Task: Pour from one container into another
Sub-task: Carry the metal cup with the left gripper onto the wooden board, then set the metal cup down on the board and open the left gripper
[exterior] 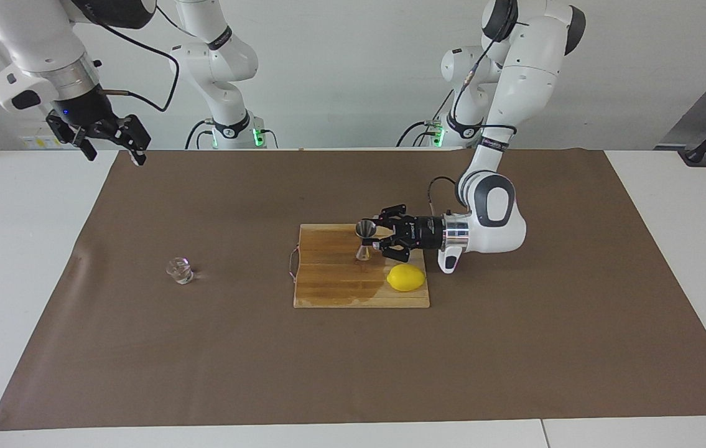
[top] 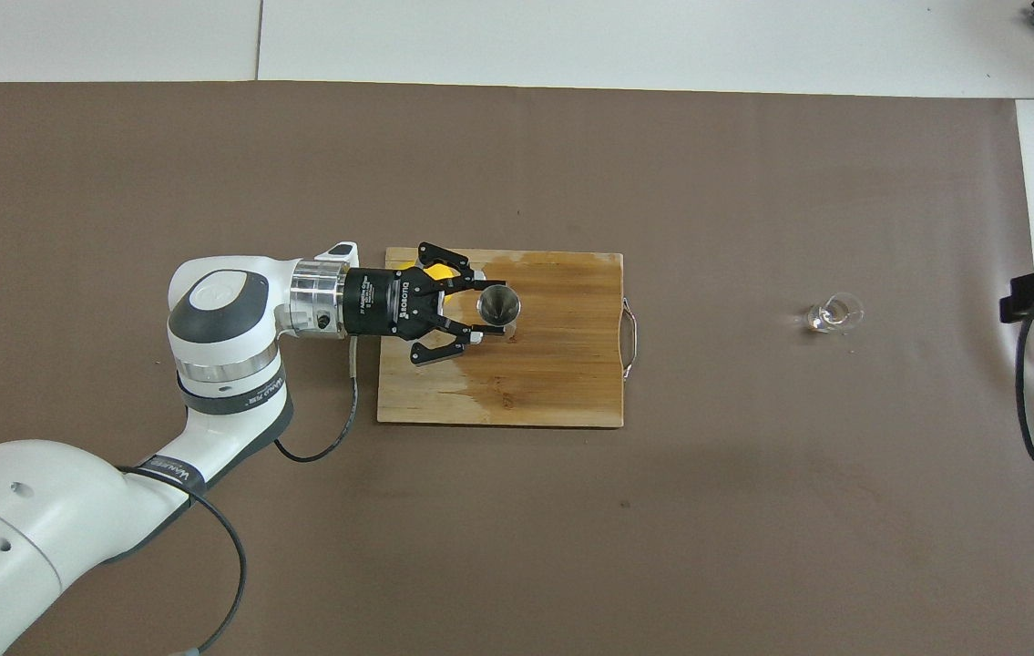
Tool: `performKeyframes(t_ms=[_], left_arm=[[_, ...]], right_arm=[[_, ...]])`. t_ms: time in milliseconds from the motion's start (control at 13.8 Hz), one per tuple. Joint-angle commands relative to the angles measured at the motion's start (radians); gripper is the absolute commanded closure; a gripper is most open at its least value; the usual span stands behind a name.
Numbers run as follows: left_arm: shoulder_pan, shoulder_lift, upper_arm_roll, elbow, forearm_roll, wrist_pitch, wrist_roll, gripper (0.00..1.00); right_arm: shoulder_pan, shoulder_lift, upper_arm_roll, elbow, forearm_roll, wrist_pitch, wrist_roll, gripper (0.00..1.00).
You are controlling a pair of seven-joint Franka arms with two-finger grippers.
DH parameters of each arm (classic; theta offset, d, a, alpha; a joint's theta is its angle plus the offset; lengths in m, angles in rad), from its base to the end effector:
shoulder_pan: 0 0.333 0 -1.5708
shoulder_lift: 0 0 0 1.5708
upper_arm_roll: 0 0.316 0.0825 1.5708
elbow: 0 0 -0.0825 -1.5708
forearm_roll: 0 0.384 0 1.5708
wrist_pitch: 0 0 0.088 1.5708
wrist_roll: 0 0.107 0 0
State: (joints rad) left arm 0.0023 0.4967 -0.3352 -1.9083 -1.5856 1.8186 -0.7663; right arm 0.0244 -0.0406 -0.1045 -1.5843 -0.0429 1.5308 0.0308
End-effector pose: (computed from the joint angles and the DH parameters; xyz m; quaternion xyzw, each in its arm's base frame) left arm 0.5666 -0.2663 0.2888 0.5264 0.4794 -0.5290 0.4618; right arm 0.5357 -0.0490 0.6368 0.9982 -0.0561 -0.0070 0.0191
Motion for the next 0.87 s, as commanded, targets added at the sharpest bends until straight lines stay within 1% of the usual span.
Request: performKeyframes(t_ms=[0, 290, 580, 652, 797], left_arm=[[-0.019, 0.026, 0.016, -0.009, -0.033, 0.011, 0.074, 0.61], [-0.019, 0.058, 0.016, -0.009, -0.033, 0.010, 0.105, 0.60], [-0.038, 0.075, 0.016, -0.012, -0.048, 0.010, 0.140, 0.59], [-0.041, 0.083, 0.016, -0.011, -0.048, 0.010, 0.140, 0.58], [-0.041, 0.085, 0.016, -0.011, -0.048, 0.010, 0.147, 0.52]], right_arm=[[-0.003, -0.024, 0.003, -0.028, -0.003, 0.008, -0.020, 0.00], [-0.003, -0.024, 0.003, -0.028, -0.003, 0.008, -0.020, 0.00], [-0.003, -0.024, 0.003, -0.028, -0.003, 0.008, -0.020, 0.00], [-0.003, -0.024, 0.003, -0.028, -0.003, 0.008, -0.020, 0.00], [-0.003, -0.024, 0.003, -0.028, -0.003, 0.008, -0.020, 0.00]])
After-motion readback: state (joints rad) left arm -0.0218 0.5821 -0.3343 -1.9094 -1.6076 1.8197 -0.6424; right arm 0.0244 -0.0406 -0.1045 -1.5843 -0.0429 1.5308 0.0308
